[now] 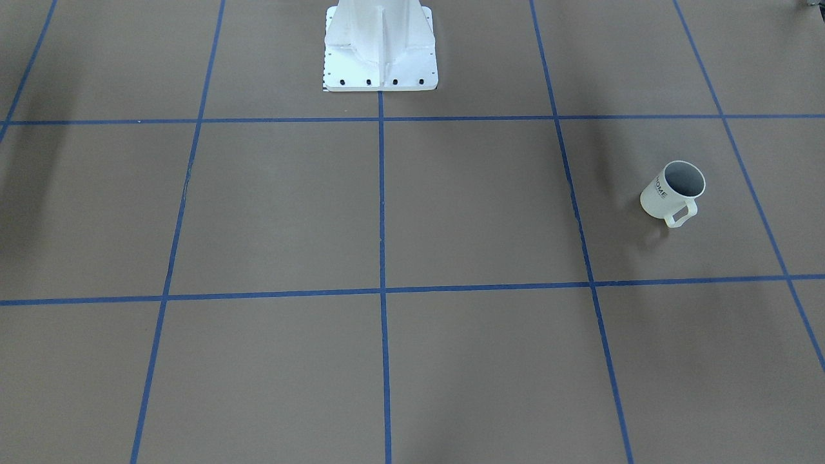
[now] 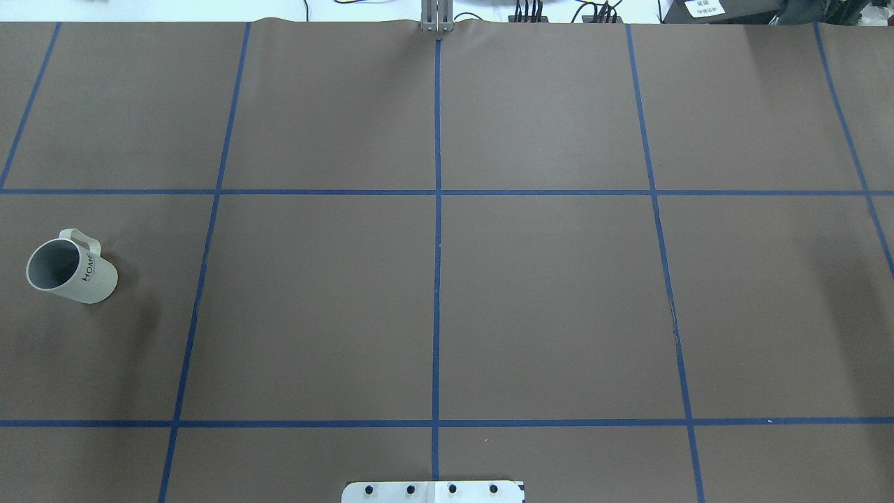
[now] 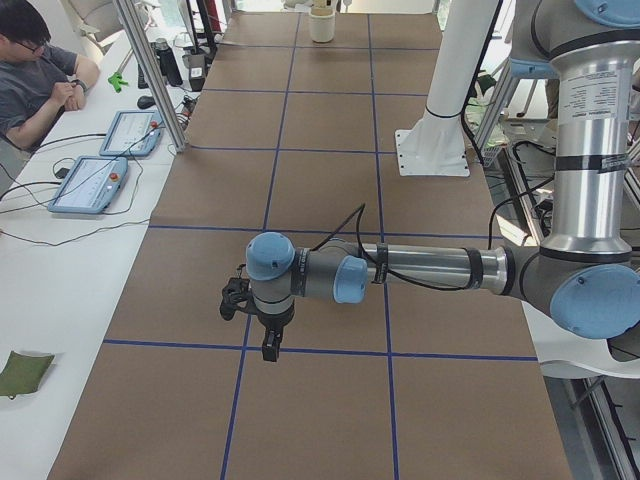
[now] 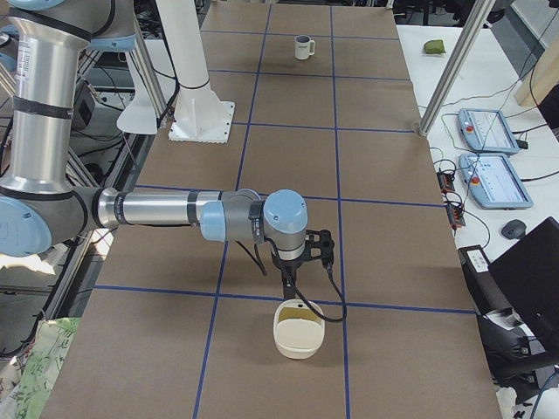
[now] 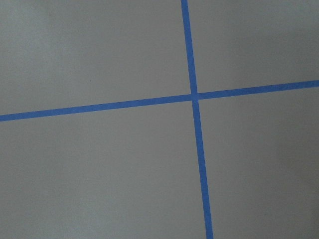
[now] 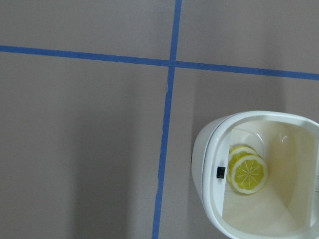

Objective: Left arm hands cup to right arm to dump lemon

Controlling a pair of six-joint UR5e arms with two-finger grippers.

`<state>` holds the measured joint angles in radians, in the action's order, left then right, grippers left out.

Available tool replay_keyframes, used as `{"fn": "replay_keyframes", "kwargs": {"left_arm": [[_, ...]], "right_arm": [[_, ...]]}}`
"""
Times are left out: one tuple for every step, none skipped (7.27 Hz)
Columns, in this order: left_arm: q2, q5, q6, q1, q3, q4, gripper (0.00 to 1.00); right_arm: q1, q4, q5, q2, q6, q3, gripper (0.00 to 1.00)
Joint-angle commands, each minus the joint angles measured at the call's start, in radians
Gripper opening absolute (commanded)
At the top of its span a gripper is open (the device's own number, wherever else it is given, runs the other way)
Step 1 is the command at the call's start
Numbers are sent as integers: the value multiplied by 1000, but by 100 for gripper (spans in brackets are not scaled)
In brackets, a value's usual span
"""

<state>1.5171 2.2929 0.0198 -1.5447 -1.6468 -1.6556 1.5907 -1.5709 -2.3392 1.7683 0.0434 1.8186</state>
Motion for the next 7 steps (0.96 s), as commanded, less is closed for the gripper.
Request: {"fn": "replay_keyframes", "kwargs": {"left_arm": [[0, -6, 28, 0, 1, 0, 100], [0, -7, 28, 0, 2, 0, 100], [0, -7, 28, 0, 2, -1, 100], [0, -7, 28, 0, 2, -1, 100], [0, -7, 28, 0, 2, -1, 100], [0, -7, 28, 0, 2, 0, 100], [0, -7, 28, 0, 2, -1, 100]], "right_arm": [[0, 2, 8, 2, -118, -1, 100], [0, 3, 8, 2, -134, -2, 100], [0, 5, 8, 2, -134, -2, 100], [0, 5, 6, 2, -134, -2, 100], [0, 5, 6, 2, -134, -4, 100], [0, 5, 8, 2, -134, -4, 100], [0, 3, 6, 2, -134, -4, 100]]}}
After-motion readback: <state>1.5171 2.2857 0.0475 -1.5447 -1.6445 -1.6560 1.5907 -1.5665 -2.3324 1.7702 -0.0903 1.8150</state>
